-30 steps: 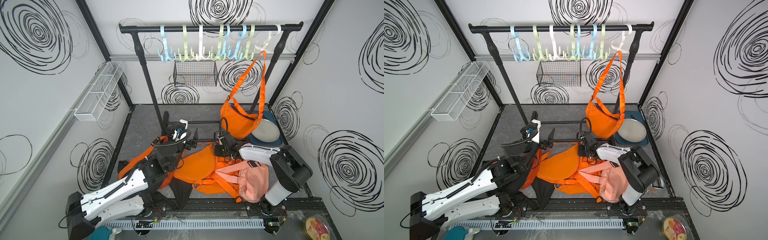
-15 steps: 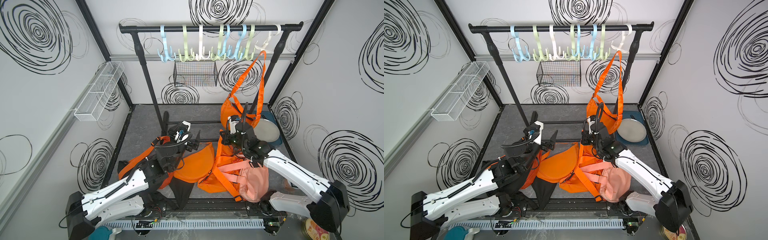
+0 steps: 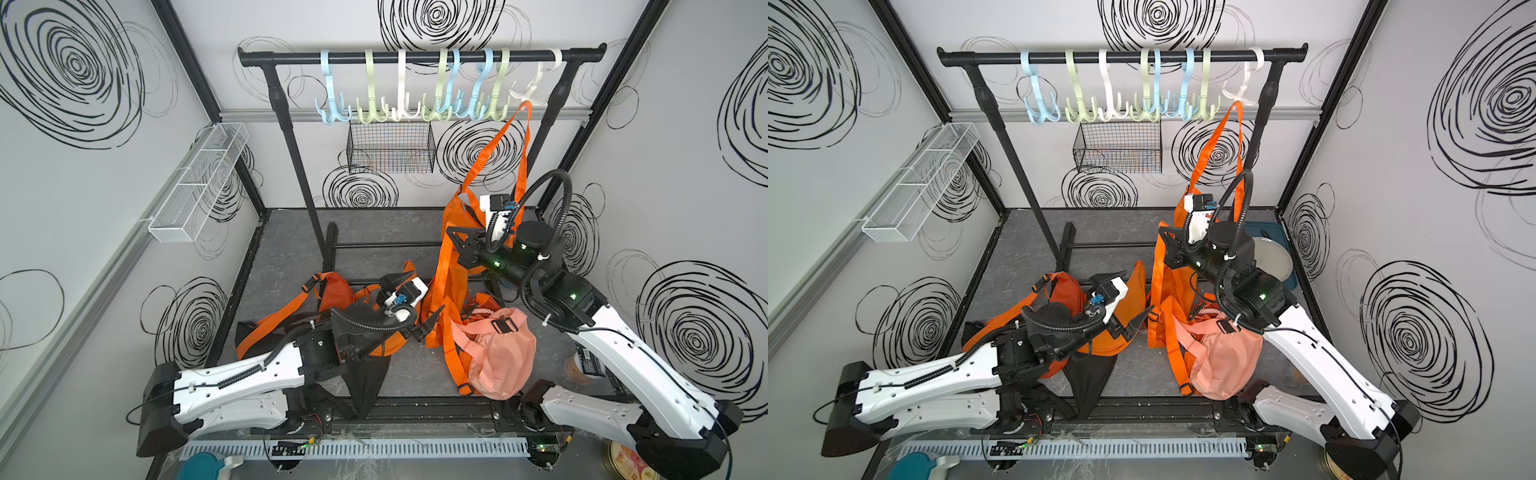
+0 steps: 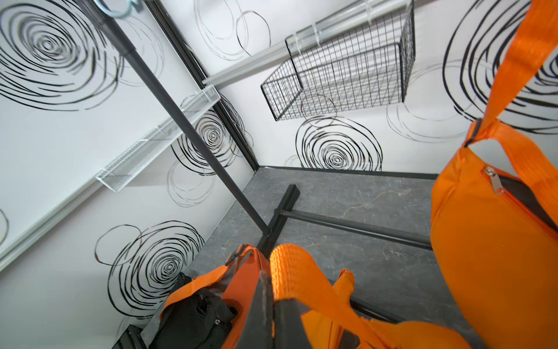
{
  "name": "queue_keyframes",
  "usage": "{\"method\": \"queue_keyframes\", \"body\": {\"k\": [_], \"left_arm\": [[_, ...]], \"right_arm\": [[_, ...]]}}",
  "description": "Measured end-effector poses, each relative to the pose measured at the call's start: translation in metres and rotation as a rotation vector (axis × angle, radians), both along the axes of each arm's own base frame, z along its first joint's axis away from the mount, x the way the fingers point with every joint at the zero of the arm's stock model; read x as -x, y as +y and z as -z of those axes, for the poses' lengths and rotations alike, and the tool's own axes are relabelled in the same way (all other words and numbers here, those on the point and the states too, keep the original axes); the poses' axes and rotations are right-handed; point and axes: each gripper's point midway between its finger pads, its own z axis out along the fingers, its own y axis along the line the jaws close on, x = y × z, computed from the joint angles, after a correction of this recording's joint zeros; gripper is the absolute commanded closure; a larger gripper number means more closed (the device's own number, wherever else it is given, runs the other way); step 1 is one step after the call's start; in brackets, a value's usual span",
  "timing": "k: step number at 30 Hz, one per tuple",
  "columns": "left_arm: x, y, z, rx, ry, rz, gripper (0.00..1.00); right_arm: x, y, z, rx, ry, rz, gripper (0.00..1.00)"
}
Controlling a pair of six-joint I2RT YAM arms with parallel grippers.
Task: Hang the bag on a hook
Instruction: Pick up the bag from the bag.
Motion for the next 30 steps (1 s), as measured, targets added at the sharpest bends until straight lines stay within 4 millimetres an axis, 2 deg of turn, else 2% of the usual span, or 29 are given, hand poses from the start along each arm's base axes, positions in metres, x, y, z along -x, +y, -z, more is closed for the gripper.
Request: {"method": "queue_keyframes", "body": {"k": [6, 11, 16, 22, 25, 30], "left_arm": [[-0.009, -0.014, 0.013, 0.013, 0.033, -0.018, 0.05], [-0.023, -0.026, 0.017, 0.032, 0.059, -0.045, 0.17], [-0.036, -0.032, 0.002, 0.079, 0.061, -0.071, 0.39], [-0.046, -0.022, -0.011, 0.138, 0.065, -0.109, 0.7], [-0.048, -0.016, -0.016, 0.159, 0.069, -0.119, 0.79], [-0.047, -0.011, -0.025, 0.179, 0.061, -0.118, 0.99]], "right_arm": [[0.017, 0.0, -0.046, -0.064, -0.077, -0.034, 1.0], [0.029, -0.001, -0.059, -0.089, -0.102, -0.054, 1.0], [0.035, -0.003, -0.072, -0.103, -0.123, -0.051, 1.0], [0.037, -0.019, -0.084, -0.101, -0.163, 0.006, 1.0], [0.037, -0.029, -0.088, -0.09, -0.186, 0.049, 1.0], [0.029, -0.035, -0.085, -0.048, -0.197, 0.102, 1.0]]}}
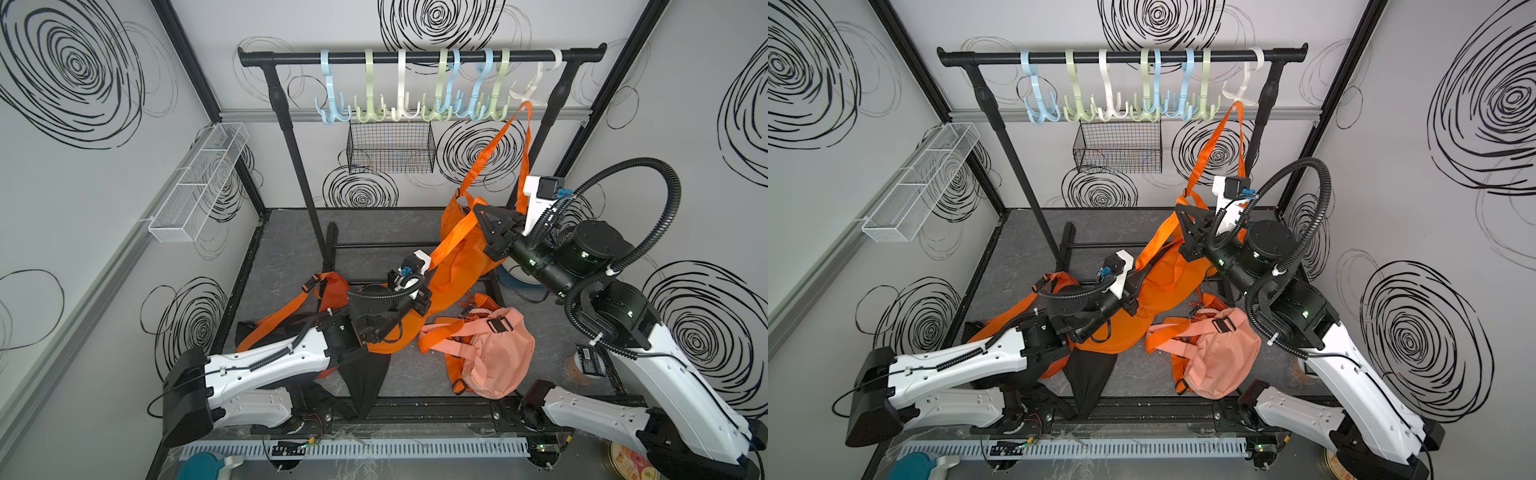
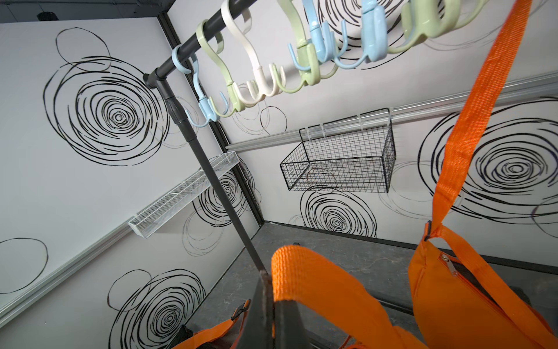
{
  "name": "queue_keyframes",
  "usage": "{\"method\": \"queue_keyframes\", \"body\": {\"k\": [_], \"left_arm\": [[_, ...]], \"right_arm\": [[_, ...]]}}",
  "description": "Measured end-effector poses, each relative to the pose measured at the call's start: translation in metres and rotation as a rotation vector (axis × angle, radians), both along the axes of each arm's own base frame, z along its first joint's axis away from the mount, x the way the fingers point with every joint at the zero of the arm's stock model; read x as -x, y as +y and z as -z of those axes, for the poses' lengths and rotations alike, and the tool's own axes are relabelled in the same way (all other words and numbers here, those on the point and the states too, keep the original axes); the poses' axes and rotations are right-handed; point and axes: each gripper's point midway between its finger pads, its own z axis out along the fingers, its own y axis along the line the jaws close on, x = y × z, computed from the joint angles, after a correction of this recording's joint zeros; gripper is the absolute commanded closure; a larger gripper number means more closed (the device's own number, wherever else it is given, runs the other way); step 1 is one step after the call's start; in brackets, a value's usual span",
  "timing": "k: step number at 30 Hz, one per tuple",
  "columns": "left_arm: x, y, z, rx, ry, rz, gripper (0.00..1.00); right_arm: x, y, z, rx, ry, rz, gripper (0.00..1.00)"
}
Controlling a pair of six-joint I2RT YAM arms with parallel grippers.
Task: Hang the bag on a hook
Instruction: Pick up the bag from the bag, then hang the bag on the hook.
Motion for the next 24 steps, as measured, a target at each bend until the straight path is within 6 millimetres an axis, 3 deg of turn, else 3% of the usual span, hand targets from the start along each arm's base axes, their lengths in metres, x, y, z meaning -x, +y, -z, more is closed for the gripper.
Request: {"method": "queue_keyframes", "body": {"k": [5, 8, 14, 17, 20, 24], "left_arm": [[-0.006, -0.002, -0.006, -0.013, -0.005, 0.003, 1.0], [-0.015, -0.009, -0.023, -0.008, -0.014, 0.017, 1.0], [-0.053, -0.037, -0.098, 0.045, -0.048, 0.05, 1.0], [-0.066, -0.05, -0.134, 0.07, -0.068, 0.07, 1.0], [-0.077, -0.061, -0.161, 0.087, -0.079, 0.091, 1.0], [-0.094, -0.07, -0.179, 0.116, -0.068, 0.114, 1.0]], "right_arm": [[-0.007, -0.007, -0.001, 0.041, -0.019, 0.06, 1.0], [-0.014, -0.019, -0.013, 0.061, -0.055, 0.127, 1.0], [-0.053, -0.074, -0.059, 0.034, -0.122, 0.289, 1.0], [-0.074, -0.091, -0.08, 0.002, -0.144, 0.313, 1.0], [-0.091, -0.096, -0.1, -0.026, -0.166, 0.304, 1.0], [-0.107, -0.092, -0.129, -0.058, -0.214, 0.262, 1.0]]}}
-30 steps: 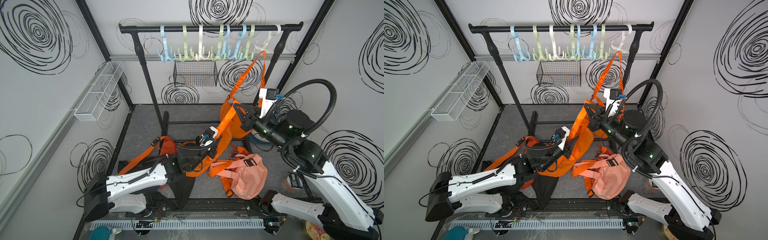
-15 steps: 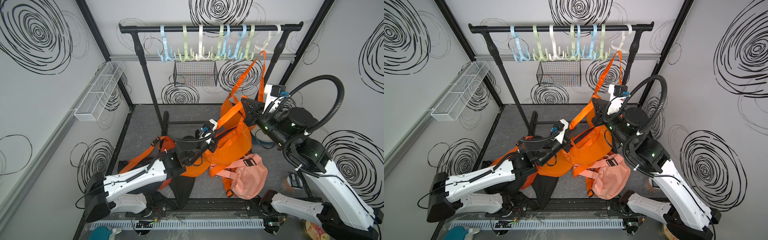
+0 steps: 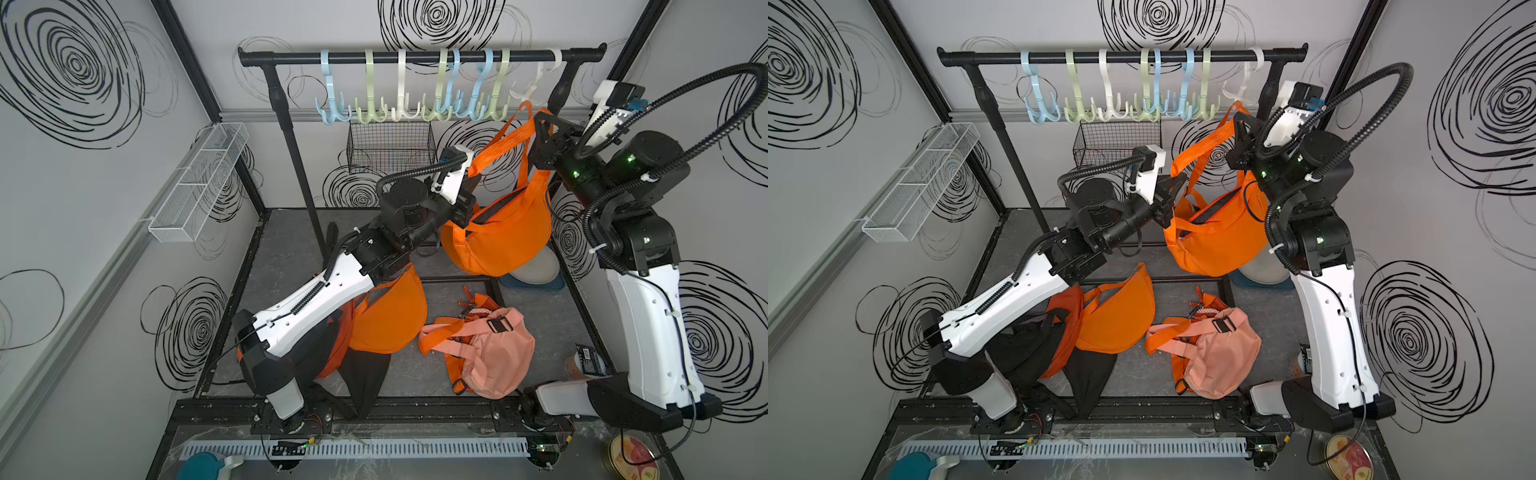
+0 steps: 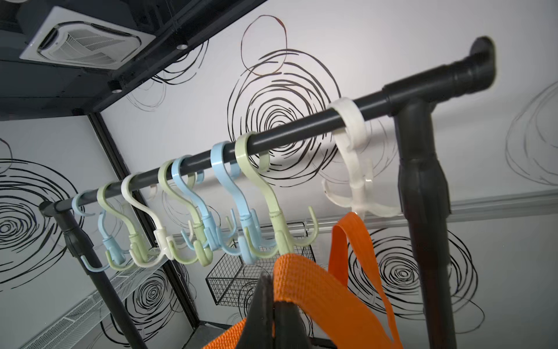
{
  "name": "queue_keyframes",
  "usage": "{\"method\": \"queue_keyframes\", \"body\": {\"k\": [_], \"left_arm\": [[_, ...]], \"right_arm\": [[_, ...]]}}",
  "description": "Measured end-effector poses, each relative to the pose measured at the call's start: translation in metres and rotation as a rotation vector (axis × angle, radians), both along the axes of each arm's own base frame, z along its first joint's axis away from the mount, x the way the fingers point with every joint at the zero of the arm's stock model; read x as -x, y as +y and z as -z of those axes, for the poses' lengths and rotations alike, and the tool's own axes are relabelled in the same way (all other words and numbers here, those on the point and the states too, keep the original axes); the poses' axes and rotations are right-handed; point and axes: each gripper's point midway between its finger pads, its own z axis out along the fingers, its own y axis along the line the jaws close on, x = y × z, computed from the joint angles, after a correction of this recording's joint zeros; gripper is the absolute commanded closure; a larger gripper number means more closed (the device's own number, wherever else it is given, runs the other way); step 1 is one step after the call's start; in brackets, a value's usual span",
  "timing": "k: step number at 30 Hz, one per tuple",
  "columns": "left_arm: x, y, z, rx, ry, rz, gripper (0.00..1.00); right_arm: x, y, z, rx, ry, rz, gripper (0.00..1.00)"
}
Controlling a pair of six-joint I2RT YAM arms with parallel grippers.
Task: Hang the bag on a hook
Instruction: Hang the bag on the hook.
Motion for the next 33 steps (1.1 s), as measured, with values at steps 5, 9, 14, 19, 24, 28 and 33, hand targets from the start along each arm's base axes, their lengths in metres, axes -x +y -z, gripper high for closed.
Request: {"method": "queue_keyframes", "body": {"k": [5, 9, 14, 19, 24, 28, 33], "left_arm": [[-0.03, -0.011, -0.002, 0.031, 0.045, 0.019, 1.0], [-0.048, -0.023, -0.003, 0.063, 0.073, 0.046, 1.0], [-0.06, -0.031, 0.005, 0.076, 0.118, 0.07, 1.0], [-0.065, -0.031, 0.01, 0.086, 0.15, 0.084, 1.0], [-0.071, -0.032, 0.018, 0.086, 0.172, 0.085, 1.0], [-0.078, -0.037, 0.031, 0.068, 0.194, 0.082, 1.0], [-0.081, -0.04, 0.043, 0.045, 0.219, 0.079, 1.0]], "right_arm": [[-0.014, 0.008, -0.024, -0.018, -0.053, -0.051, 1.0], [-0.026, 0.012, -0.029, -0.025, -0.062, -0.073, 1.0], [-0.051, 0.017, -0.025, -0.043, -0.046, -0.109, 1.0], [-0.076, 0.021, -0.01, -0.057, -0.004, -0.119, 1.0], [-0.096, 0.024, 0.004, -0.075, 0.032, -0.126, 1.0], [-0.106, 0.026, 0.013, -0.076, 0.056, -0.126, 1.0], [-0.109, 0.027, 0.023, -0.076, 0.076, -0.125, 1.0]]}}
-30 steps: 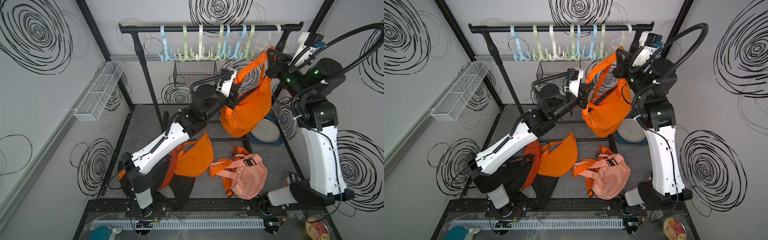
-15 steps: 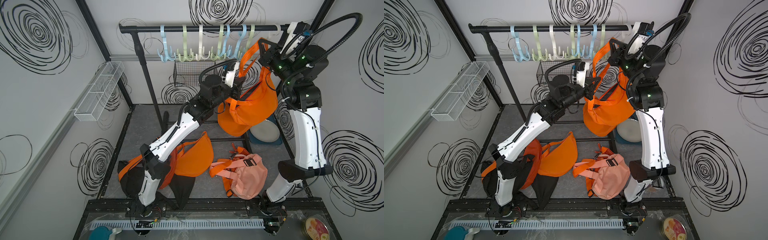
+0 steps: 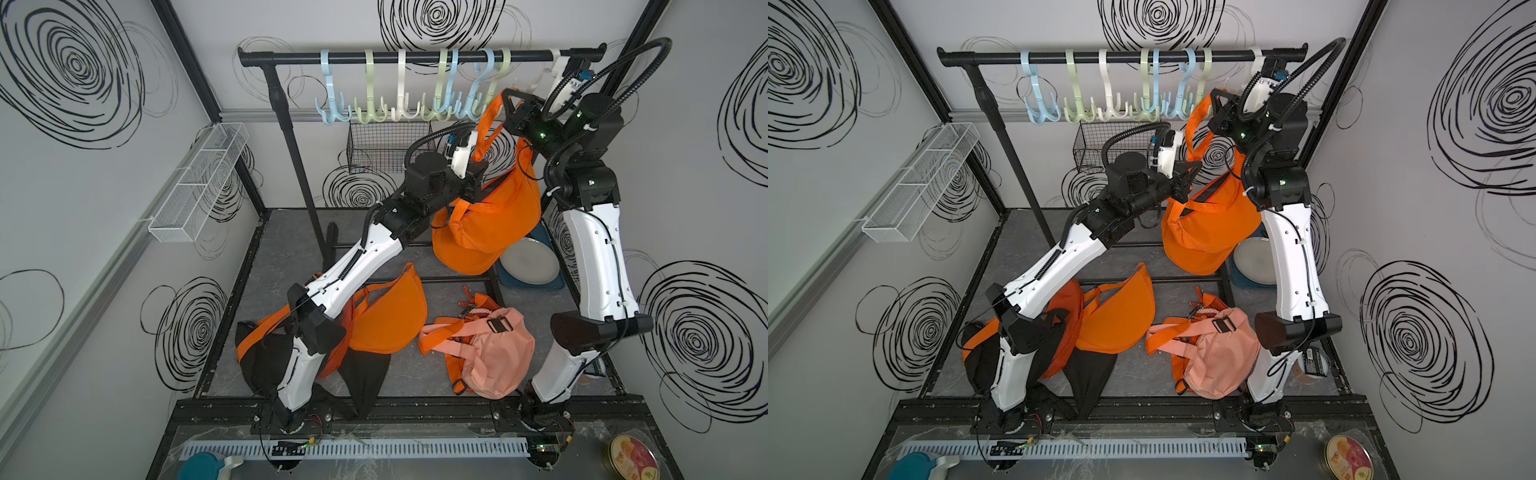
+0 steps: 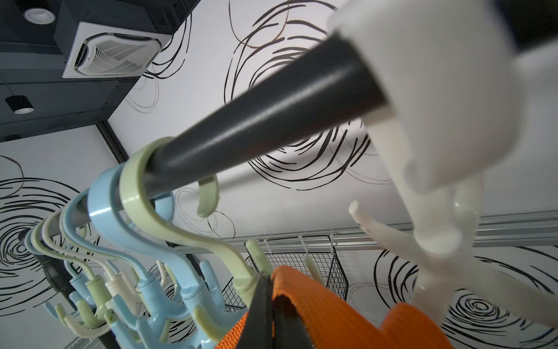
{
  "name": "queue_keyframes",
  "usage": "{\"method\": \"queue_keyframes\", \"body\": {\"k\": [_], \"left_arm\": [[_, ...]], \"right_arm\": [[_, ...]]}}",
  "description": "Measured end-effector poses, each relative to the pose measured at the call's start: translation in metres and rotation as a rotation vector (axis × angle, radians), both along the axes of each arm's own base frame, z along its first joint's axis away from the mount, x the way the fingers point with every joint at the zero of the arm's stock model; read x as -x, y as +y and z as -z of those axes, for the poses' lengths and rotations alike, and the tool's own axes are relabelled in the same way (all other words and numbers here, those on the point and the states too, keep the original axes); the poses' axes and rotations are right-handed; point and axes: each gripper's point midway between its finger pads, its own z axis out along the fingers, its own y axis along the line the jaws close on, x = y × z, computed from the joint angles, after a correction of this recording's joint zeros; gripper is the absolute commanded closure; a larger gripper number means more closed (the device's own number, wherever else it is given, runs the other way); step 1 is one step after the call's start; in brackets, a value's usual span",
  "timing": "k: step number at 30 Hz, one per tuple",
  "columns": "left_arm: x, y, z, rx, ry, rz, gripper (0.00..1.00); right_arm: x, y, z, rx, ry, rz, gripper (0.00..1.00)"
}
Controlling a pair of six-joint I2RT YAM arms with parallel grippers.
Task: Hang the bag on a hook
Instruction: Hang the bag on the hook.
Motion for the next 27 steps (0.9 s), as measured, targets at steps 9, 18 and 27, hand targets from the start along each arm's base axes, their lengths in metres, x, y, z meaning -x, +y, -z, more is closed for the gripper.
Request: {"method": "queue_keyframes", "body": {"k": [9, 18, 27], "left_arm": [[-0.003, -0.003, 0.014, -0.019, 0.018, 0.0, 1.0], [-0.01, -0.009, 0.043, -0.057, 0.052, -0.001, 0.94], [-0.006, -0.005, 0.044, -0.079, 0.042, -0.003, 0.49]], "right_arm": [[-0.006, 0.001, 0.017, 0.006, 0.034, 0.0, 1.0], [0.021, -0.016, 0.032, -0.014, 0.047, 0.066, 1.0], [0.037, -0.046, 0.048, -0.025, 0.063, 0.17, 1.0]]}}
